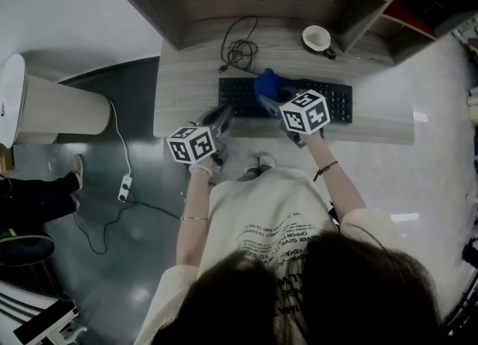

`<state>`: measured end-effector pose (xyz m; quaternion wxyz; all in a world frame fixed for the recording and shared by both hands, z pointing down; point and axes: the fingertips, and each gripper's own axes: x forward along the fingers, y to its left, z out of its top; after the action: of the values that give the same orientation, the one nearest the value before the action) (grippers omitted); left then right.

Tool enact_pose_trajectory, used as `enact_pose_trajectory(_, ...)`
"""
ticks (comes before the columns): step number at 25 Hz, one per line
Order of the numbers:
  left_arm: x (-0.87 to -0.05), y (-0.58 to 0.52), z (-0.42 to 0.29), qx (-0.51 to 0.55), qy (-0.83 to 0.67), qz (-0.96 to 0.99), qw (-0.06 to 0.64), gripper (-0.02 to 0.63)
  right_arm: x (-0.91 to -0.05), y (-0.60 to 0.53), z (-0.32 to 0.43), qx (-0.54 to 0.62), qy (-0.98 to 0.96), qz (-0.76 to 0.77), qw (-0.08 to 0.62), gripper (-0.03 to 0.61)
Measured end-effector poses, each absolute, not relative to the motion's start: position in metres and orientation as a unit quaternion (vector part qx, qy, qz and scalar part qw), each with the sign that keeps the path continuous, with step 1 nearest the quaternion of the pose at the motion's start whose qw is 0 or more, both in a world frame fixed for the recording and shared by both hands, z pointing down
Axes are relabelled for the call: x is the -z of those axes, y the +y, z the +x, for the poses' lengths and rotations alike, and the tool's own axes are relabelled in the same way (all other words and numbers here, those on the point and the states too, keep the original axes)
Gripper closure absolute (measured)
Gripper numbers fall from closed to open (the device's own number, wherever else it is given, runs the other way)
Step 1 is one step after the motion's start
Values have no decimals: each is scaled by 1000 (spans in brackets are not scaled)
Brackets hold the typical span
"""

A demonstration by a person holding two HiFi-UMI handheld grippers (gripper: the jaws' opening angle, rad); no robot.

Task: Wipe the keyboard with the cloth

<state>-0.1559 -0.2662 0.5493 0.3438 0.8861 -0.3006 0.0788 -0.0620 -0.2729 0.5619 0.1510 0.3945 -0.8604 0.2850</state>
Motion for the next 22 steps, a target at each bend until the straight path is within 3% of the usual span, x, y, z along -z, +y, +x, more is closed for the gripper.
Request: enact_pose_trajectory(22,-549,-272,-205,-76,-335,871,350,617,-561,-292,-108,-296,-867,376,141,526)
